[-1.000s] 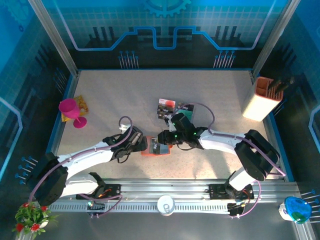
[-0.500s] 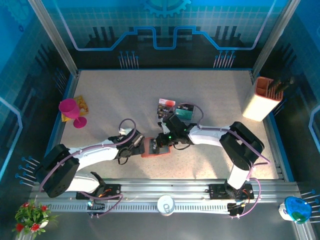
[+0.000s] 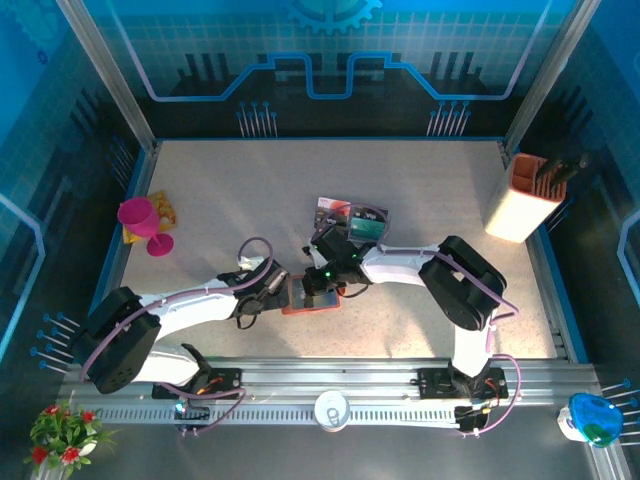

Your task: Put the credit cards into the card holder

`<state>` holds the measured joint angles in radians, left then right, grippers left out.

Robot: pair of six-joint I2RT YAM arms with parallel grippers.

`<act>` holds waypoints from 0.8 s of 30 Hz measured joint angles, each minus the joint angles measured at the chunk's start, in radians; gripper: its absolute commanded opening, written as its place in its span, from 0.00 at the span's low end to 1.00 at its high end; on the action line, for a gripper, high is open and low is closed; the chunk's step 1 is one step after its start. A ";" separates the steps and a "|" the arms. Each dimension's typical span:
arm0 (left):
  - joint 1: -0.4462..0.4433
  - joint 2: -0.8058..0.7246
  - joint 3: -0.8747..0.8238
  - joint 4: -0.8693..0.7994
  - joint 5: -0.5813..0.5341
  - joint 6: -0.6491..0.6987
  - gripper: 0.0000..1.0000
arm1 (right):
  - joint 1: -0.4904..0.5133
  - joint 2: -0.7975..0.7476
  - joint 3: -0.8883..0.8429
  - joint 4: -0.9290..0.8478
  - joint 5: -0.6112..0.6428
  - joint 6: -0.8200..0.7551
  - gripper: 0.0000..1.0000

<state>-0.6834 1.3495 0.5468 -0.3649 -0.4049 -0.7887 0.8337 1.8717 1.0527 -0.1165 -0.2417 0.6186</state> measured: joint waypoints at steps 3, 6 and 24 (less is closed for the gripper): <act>0.000 0.000 0.000 0.000 0.000 0.000 0.99 | 0.005 0.014 0.023 -0.011 -0.005 -0.008 0.02; 0.000 0.000 0.000 0.000 0.000 0.000 0.99 | 0.005 0.015 0.038 -0.027 -0.006 -0.019 0.02; 0.000 -0.075 -0.024 -0.004 -0.003 -0.040 0.99 | -0.012 -0.048 0.030 -0.079 0.032 -0.063 0.00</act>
<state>-0.6830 1.2747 0.5228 -0.3691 -0.4076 -0.8284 0.8215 1.8240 1.0824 -0.1959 -0.2096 0.5556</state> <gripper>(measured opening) 0.992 0.063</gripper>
